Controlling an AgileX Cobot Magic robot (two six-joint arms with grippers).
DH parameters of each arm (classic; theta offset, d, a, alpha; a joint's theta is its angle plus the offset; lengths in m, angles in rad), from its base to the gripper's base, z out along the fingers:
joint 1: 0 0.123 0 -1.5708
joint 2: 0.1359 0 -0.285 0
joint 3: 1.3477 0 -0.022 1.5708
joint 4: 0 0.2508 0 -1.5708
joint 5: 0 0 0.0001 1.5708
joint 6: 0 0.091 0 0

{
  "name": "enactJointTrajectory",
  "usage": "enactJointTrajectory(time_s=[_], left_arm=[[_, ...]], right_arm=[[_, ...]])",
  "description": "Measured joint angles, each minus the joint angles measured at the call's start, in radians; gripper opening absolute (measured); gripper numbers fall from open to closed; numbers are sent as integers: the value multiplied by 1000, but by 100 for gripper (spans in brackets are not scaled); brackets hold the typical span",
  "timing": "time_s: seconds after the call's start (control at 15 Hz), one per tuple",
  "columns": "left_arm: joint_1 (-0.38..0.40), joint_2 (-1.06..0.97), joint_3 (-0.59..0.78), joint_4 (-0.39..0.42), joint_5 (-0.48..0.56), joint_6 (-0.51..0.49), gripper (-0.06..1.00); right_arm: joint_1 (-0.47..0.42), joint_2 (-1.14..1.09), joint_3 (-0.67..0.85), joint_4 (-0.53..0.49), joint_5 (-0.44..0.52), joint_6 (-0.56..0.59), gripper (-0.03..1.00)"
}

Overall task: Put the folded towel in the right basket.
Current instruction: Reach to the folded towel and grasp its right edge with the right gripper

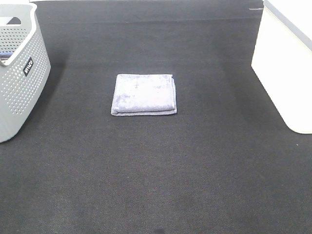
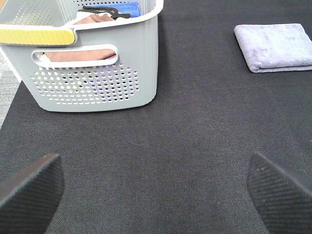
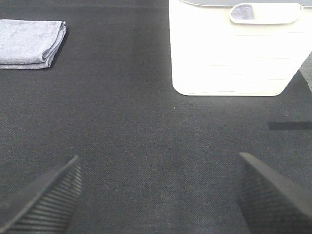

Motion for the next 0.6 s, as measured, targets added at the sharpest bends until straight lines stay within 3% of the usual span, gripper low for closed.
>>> enactJointTrajectory(time_s=[0.6], left_arm=[[0, 0, 0, 0, 0, 0, 97]], right_arm=[[0, 0, 0, 0, 0, 0, 80]])
